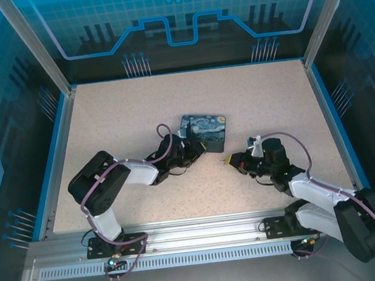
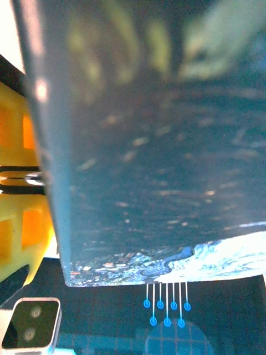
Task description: Unlock a padlock with a key
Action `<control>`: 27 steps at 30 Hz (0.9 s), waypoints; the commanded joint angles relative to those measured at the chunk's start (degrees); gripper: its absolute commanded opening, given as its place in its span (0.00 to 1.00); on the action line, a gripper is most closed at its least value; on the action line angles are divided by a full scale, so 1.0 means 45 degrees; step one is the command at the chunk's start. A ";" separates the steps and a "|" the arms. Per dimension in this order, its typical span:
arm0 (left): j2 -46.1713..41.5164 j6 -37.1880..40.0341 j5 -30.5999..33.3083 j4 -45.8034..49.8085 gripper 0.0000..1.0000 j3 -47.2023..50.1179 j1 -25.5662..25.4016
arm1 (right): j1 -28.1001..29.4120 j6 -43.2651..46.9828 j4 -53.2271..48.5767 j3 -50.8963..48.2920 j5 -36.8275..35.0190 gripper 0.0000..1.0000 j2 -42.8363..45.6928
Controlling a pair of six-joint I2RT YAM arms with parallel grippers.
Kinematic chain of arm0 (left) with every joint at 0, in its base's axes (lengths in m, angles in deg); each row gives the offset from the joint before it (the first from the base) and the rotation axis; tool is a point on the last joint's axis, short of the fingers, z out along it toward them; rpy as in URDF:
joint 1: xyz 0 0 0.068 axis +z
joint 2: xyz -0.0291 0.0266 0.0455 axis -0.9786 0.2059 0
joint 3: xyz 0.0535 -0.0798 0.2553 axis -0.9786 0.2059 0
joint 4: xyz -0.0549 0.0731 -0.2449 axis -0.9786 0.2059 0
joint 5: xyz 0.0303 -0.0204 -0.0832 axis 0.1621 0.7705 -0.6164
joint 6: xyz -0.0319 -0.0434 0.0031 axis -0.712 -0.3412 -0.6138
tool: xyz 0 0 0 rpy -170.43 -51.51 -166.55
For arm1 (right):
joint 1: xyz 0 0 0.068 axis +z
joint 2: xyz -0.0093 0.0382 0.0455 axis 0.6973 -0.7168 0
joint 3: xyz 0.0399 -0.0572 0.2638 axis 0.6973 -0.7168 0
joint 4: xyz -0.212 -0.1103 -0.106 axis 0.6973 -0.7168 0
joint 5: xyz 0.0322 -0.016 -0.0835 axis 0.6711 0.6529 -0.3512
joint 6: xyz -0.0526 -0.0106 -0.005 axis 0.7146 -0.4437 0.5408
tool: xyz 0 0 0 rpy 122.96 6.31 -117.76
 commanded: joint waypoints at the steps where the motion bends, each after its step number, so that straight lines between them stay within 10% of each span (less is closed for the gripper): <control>1: -0.0569 -0.1035 -0.0067 -0.1605 0.00 0.0195 0.0003 | 0.0158 -0.0563 0.1447 0.0373 0.0024 0.00 -0.0471; 27: -0.1429 -0.3794 0.0074 -0.3428 0.00 0.0481 0.0036 | 0.0318 -0.2533 0.3134 0.1655 -0.0492 0.00 -0.2349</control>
